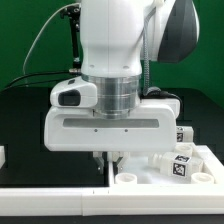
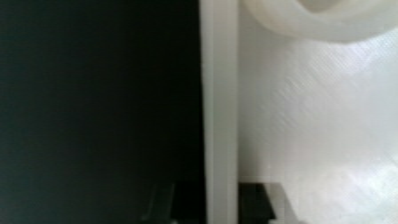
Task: Assemble square table
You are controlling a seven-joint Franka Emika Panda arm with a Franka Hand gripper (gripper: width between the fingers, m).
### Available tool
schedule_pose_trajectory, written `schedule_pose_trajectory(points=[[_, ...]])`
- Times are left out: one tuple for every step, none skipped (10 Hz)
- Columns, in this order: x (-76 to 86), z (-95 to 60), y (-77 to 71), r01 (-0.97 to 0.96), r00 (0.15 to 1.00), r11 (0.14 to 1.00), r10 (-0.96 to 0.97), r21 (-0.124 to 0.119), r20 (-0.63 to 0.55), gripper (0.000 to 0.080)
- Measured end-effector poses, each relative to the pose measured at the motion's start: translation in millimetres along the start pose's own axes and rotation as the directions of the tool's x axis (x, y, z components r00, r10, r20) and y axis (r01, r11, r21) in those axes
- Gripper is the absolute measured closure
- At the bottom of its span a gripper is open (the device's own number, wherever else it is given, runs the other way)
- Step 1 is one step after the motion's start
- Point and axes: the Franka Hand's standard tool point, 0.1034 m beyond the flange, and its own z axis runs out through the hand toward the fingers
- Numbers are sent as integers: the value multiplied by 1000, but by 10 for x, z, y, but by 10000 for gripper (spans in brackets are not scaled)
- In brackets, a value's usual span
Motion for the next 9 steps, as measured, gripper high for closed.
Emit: schedule_pose_trajectory(points=[[-1, 1, -1, 0, 1000, 1000, 0, 0, 0, 739], [-3, 5, 2, 0, 1000, 1000, 0, 0, 1, 739], [-3, 5, 1, 0, 1000, 1000, 0, 0, 1, 560], [-1, -16, -18, 8, 1000, 1000, -8, 0, 8, 377], [24, -130, -91, 23, 1000, 1000, -23, 9, 16, 377], [34, -262, -193, 31, 999, 999, -31, 20, 18, 244], [28, -420, -348, 54, 998, 998, -55, 24, 26, 169], [59, -527, -475, 88, 996, 996, -88, 6, -3, 156], [10, -564, -612, 112, 993, 994, -112, -10, -30, 156]])
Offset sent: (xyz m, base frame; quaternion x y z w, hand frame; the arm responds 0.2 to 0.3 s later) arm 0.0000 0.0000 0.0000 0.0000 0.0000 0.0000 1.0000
